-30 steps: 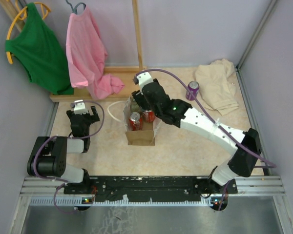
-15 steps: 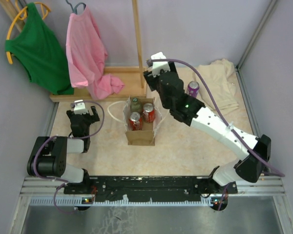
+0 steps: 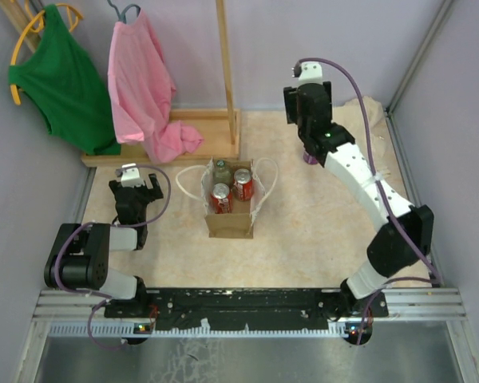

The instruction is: Take the beverage out of the canvas bag

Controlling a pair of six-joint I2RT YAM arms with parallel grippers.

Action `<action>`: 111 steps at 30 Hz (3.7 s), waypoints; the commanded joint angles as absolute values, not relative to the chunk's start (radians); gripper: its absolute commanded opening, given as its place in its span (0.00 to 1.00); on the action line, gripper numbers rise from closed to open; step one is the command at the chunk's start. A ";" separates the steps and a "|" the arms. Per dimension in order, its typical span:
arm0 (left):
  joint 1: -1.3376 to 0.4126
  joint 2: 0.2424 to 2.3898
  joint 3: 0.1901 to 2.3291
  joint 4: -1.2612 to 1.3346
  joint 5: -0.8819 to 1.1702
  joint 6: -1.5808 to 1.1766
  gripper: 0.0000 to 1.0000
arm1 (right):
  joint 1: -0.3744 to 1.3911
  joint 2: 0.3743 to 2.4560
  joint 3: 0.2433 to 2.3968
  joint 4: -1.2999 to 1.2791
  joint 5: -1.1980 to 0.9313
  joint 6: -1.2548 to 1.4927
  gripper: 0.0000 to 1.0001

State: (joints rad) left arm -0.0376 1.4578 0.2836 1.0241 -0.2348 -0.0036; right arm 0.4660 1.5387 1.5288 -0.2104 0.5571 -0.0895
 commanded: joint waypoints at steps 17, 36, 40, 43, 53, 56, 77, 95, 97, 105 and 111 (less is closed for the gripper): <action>-0.040 1.460 0.307 1.038 -0.218 -0.012 1.00 | 0.395 1.924 1.727 -0.268 0.299 0.013 0.00; -0.039 1.468 0.314 1.035 -0.215 -0.011 1.00 | 0.359 2.035 1.684 -0.195 0.240 0.053 0.00; -0.040 1.470 0.314 1.035 -0.215 -0.011 1.00 | 0.359 2.034 1.662 -0.188 0.240 0.049 0.10; -0.039 1.473 0.316 1.034 -0.215 -0.011 1.00 | 0.360 2.027 1.636 -0.172 0.236 0.046 0.35; -0.039 1.471 0.316 1.033 -0.215 -0.011 1.00 | 0.359 2.031 1.615 -0.175 0.242 0.048 0.92; -0.039 1.471 0.315 1.033 -0.214 -0.012 1.00 | 0.359 2.025 1.616 -0.166 0.247 0.046 0.97; -0.040 1.460 0.309 1.034 -0.222 -0.011 1.00 | 0.585 1.438 1.466 -0.029 0.326 -0.019 0.94; -0.039 1.455 0.307 1.035 -0.224 -0.012 1.00 | 0.918 1.552 1.410 -0.238 0.308 0.112 0.93; -0.040 1.454 0.305 1.035 -0.225 -0.012 1.00 | 0.929 1.581 1.409 -0.245 0.308 0.125 0.93; -0.040 1.457 0.307 1.035 -0.223 -0.012 1.00 | 0.943 1.672 1.409 -0.258 0.242 0.161 0.87; -0.040 1.461 0.308 1.035 -0.219 -0.014 1.00 | 0.957 1.706 1.394 -0.271 0.213 0.180 0.84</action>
State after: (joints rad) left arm -0.0376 1.4662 0.2970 1.0199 -0.2249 -0.0036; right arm 0.9394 1.6985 1.3911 -0.2813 0.2470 0.1528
